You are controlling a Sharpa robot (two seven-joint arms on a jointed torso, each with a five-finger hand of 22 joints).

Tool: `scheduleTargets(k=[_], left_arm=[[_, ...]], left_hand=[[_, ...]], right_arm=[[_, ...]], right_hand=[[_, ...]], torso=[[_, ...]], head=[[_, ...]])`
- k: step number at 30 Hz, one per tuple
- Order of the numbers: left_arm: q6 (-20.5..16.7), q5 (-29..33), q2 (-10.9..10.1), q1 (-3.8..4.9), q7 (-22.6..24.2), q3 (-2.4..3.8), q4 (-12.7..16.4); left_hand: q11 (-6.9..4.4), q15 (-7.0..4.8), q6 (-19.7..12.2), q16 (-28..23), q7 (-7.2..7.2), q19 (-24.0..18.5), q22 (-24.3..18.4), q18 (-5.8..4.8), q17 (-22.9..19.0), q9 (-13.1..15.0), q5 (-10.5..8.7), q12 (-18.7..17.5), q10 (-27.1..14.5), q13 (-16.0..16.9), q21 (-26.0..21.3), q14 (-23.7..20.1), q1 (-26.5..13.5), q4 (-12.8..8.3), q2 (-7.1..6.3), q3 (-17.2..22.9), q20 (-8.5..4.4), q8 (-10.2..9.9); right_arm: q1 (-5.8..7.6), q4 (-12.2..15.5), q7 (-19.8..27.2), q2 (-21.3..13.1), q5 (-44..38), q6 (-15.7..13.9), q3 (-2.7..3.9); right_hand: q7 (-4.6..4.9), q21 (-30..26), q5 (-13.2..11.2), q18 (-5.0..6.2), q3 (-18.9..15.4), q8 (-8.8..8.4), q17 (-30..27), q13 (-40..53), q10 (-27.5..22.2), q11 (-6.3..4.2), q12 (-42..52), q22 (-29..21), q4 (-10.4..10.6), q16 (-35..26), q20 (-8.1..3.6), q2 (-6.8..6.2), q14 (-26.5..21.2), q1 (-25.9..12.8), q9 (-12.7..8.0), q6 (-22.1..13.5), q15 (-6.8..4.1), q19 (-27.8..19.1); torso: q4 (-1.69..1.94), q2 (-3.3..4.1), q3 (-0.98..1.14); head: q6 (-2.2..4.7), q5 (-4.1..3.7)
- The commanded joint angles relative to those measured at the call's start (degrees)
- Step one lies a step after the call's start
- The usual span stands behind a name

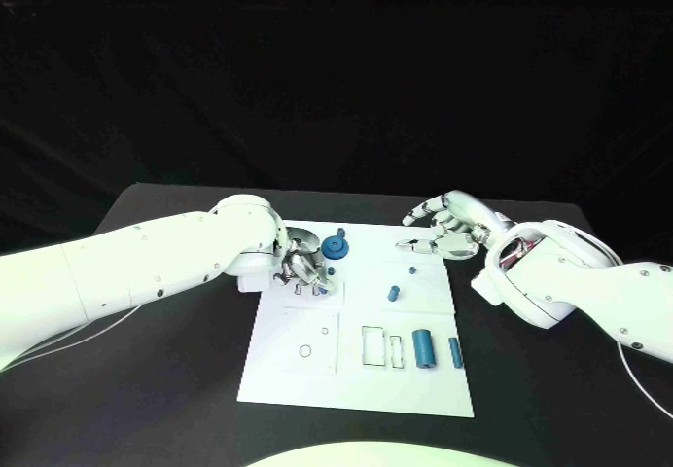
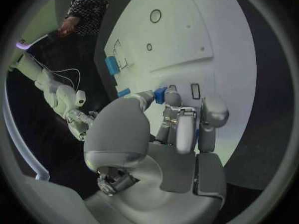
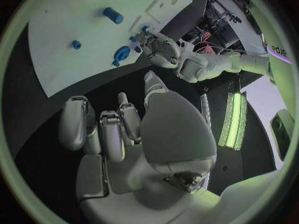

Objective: Assemble the parts on the task board

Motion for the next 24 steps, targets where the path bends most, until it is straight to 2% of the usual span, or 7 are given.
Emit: scheduleTargets(k=[1, 7, 11, 13, 16, 19, 24], left_arm=[[-3.86, 5.34, -0.15, -0.02, 1.40, 0.08, 0.00], [-5.21, 8.36, -0.56, -0.02, 1.49, 0.17, 0.03], [-5.18, 9.12, -0.92, -0.02, 1.11, 0.20, 0.06], [-5.15, 9.31, -1.12, -0.02, 0.94, 0.21, 0.15], [-5.16, 9.65, -1.54, -0.02, 0.56, 0.22, 0.38], [-5.36, 9.87, -2.04, -0.03, 0.17, 0.23, 0.71], [-6.71, 8.90, -2.98, -0.08, -0.31, 0.22, 1.65]], left_hand=[[-0.32, -0.60, -0.24, 0.52, -0.69, 0.17, 0.26, -0.98, 7.84, 3.11, -0.07, 0.76, 1.00, 0.83, 0.37, 2.64, 2.53, -0.44, 0.10, 4.00, -0.39, 1.69], [-0.53, -0.78, -1.02, 0.95, -1.00, 0.39, 0.79, -1.09, 8.55, 6.27, -0.07, 1.59, 2.05, 1.84, 0.75, 3.00, 3.81, -2.19, -2.23, 12.37, -0.61, 3.26], [-0.61, -0.86, -1.07, 1.08, -1.06, 0.58, 1.14, -1.15, 8.76, 7.23, -0.10, 1.83, 2.38, 2.13, 0.96, 3.10, 3.43, -3.24, -3.27, 15.06, -0.65, 3.55], [-0.71, -0.98, -0.89, 1.48, -1.10, 0.88, 1.62, -1.23, 9.48, 8.00, 0.00, 2.32, 3.05, 2.79, 1.27, 3.48, 3.03, -4.74, -4.46, 18.05, -0.76, 3.70], [-0.79, -1.04, -0.60, 1.88, -1.17, 1.06, 1.89, -1.27, 10.22, 8.55, 0.07, 2.94, 3.86, 3.55, 1.45, 3.86, 2.18, -5.69, -5.21, 19.90, -0.82, 3.81], [-1.00, -1.22, 0.01, 2.84, -1.37, 1.11, 1.91, -1.26, 12.02, 9.39, 0.24, 4.27, 5.37, 5.05, 1.51, 4.74, 0.43, -6.84, -5.97, 22.37, -0.97, 4.25], [-1.38, -1.53, 0.86, 3.73, -1.79, 1.64, 2.59, -1.39, 13.76, 10.18, 0.41, 5.22, 6.69, 5.85, 1.86, 5.57, -1.41, -7.83, -6.33, 23.99, -1.21, 4.95]], right_arm=[[-0.07, -0.11, -0.19, 0.06, -0.61, 1.11, 0.03], [-0.15, -0.32, -0.44, 0.10, -0.62, 1.51, 0.02], [-0.21, -0.48, -0.64, 0.20, -0.67, 1.69, 0.02], [-0.22, -0.52, -0.74, 0.22, -0.70, 1.79, 0.01], [-0.23, -0.61, -0.86, 0.24, -0.74, 1.90, 0.01], [-0.26, -0.70, -0.92, 0.28, -0.76, 2.00, -0.01], [-0.29, -0.69, -0.98, 0.29, -0.78, 2.10, -0.03]], right_hand=[[0.02, -0.18, 0.19, 0.30, 0.36, 0.25, 12.02, 2.22, 0.00, -0.28, 0.39, 2.85, 0.06, -0.20, -0.40, 0.34, 5.17, 0.11, -0.05, 0.39, -0.19, -0.01], [0.02, -0.18, 0.19, 0.30, 0.36, 0.25, 12.02, 2.22, 0.00, -0.28, 0.39, 2.85, 0.06, -0.20, -0.40, 0.34, 5.17, 0.11, -0.05, 0.39, -0.19, -0.01], [0.00, -0.36, 0.16, 0.33, 0.39, 0.28, 11.90, 2.13, -0.07, -0.28, 0.30, 2.75, 0.09, -0.27, -0.41, 0.41, 5.14, 0.11, -0.06, 0.41, -0.20, -0.09], [0.00, -0.38, 0.16, 0.34, 0.40, 0.29, 11.87, 2.10, -0.09, -0.28, 0.27, 2.74, 0.09, -0.28, -0.41, 0.43, 5.13, 0.11, -0.06, 0.43, -0.21, -0.10], [0.00, -0.38, 0.16, 0.34, 0.40, 0.29, 11.87, 2.10, -0.09, -0.28, 0.27, 2.74, 0.09, -0.28, -0.41, 0.43, 5.13, 0.11, -0.06, 0.43, -0.21, -0.10], [-0.01, -0.40, 0.15, 0.34, 0.41, 0.32, 11.89, 2.15, -0.05, -0.29, 0.33, 2.74, 0.10, -0.28, -0.42, 0.46, 5.14, 0.11, -0.06, 0.46, -0.21, -0.10], [-0.01, -0.40, 0.15, 0.34, 0.41, 0.32, 11.89, 2.15, -0.05, -0.29, 0.33, 2.74, 0.10, -0.28, -0.42, 0.46, 5.14, 0.11, -0.06, 0.46, -0.21, -0.10]], torso=[[0.02, -0.02, -0.03], [0.02, -0.01, 0.00], [0.01, -0.02, 0.02], [0.02, -0.02, 0.03], [0.05, -0.02, 0.04], [0.05, -0.07, 0.05], [0.01, -0.05, 0.11]], head=[[-0.05, 0.00], [-0.14, 0.07], [-0.15, 0.19], [-0.18, 0.19], [-0.34, 0.20], [-0.12, 0.04], [-0.45, 0.27]])
